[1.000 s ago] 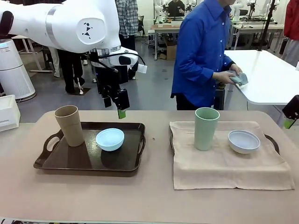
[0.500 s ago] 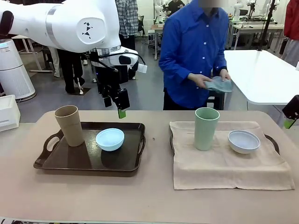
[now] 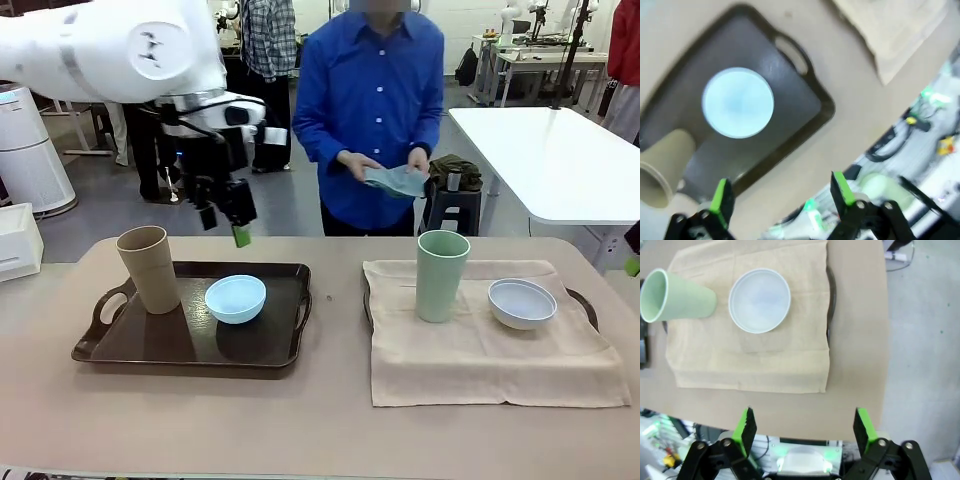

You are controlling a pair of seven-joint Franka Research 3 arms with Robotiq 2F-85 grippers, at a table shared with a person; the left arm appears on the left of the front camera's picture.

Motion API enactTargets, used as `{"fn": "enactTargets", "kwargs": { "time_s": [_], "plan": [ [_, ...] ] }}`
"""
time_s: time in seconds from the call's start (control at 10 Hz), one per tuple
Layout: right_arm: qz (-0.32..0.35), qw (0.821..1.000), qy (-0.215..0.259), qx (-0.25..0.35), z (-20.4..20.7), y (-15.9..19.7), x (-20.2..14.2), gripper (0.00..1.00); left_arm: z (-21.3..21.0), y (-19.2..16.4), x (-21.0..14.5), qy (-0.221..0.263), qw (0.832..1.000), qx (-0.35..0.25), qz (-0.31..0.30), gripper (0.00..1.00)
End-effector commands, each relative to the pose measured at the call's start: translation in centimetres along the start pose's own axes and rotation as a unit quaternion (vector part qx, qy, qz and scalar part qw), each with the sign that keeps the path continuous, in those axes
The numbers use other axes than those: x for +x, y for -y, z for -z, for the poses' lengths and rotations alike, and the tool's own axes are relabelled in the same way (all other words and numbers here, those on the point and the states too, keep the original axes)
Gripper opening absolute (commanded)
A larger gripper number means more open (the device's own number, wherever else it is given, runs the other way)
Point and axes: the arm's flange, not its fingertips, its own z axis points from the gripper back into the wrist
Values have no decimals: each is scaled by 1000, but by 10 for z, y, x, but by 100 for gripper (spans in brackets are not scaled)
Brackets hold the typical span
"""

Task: Set up a tray with a mat and arrange the tableware.
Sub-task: Pick up the Picnic Bowl and Reusable plastic cup from the Handle tray in front of the human's position and hold them in the air.

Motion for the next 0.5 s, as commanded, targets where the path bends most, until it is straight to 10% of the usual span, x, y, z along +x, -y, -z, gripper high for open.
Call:
{"fn": "enactTargets", "kwargs": {
  "time_s": [0.0,0.4],
  "plan": [
    [8,999,-1,49,-9,19,1,100,-3,-43,-58,37,997,-37,-56,100],
    [20,971,1,238,-34,81,-5,100,-19,-134,-162,166,966,-166,-113,100]
  ]
}}
